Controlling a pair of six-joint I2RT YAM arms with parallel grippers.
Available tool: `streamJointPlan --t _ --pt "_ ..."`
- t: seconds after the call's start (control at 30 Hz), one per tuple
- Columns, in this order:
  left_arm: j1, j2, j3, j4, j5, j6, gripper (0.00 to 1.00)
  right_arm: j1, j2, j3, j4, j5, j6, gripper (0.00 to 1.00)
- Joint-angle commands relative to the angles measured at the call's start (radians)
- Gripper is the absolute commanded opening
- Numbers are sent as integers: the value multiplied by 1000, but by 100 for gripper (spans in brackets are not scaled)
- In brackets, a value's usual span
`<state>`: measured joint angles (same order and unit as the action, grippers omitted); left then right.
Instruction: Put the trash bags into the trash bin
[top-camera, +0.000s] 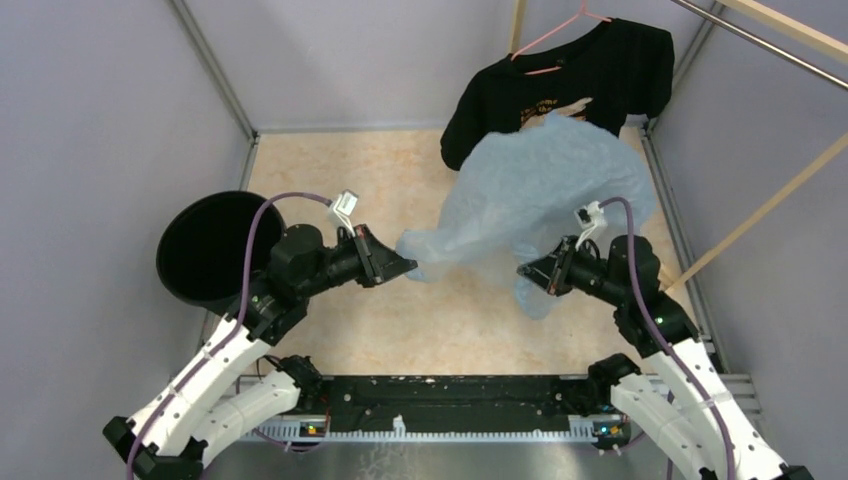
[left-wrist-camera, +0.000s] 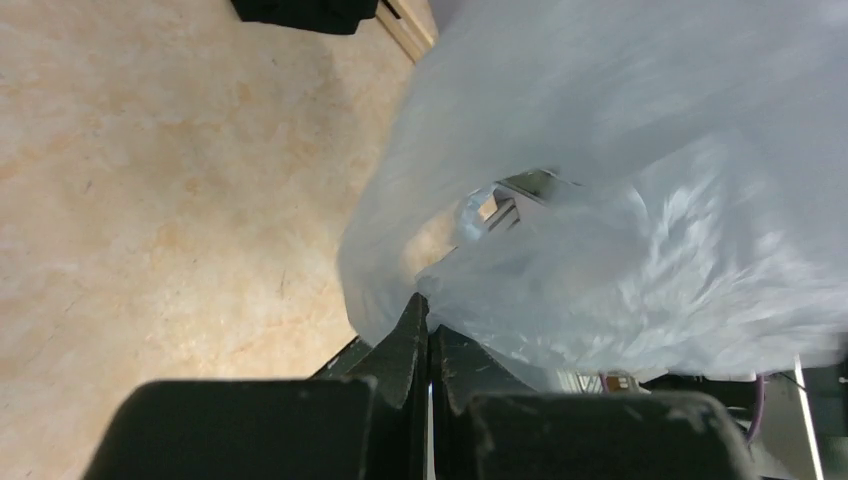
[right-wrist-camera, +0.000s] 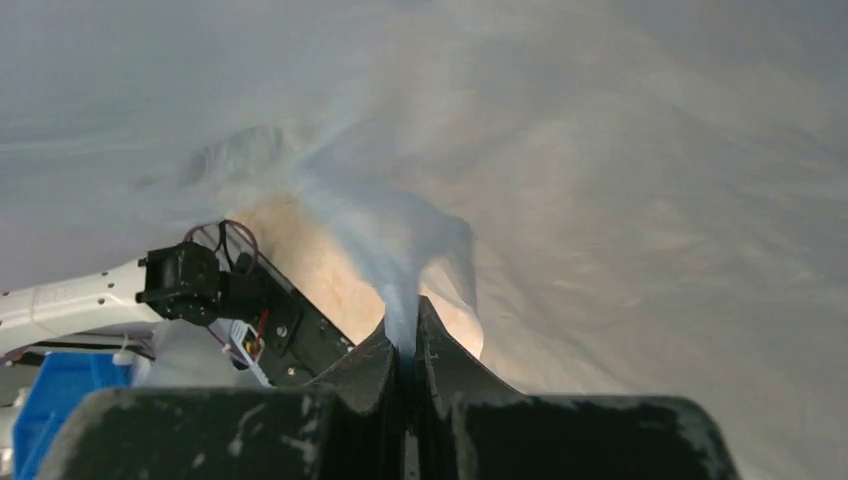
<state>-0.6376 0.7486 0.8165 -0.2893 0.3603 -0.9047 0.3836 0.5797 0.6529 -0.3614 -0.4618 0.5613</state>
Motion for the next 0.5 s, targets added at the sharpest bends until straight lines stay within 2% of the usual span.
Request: streamJointPlan --t 0.0,0.1,0.17,0.3,0.47 --pt "-2 -53 203 7 24 53 0 3 -67 225 -1 58 -75 0" --pt "-6 -47 158 183 124 -29 0 3 -13 315 -16 0 -87 0" --pt "-28 -42 100 275 124 -74 0 3 9 310 25 -53 -61 0" --pt "-126 42 103 282 38 -30 0 2 39 265 100 -84 -13 0" --pt "-232 213 234 270 -36 55 0 4 107 208 301 -222 95 0"
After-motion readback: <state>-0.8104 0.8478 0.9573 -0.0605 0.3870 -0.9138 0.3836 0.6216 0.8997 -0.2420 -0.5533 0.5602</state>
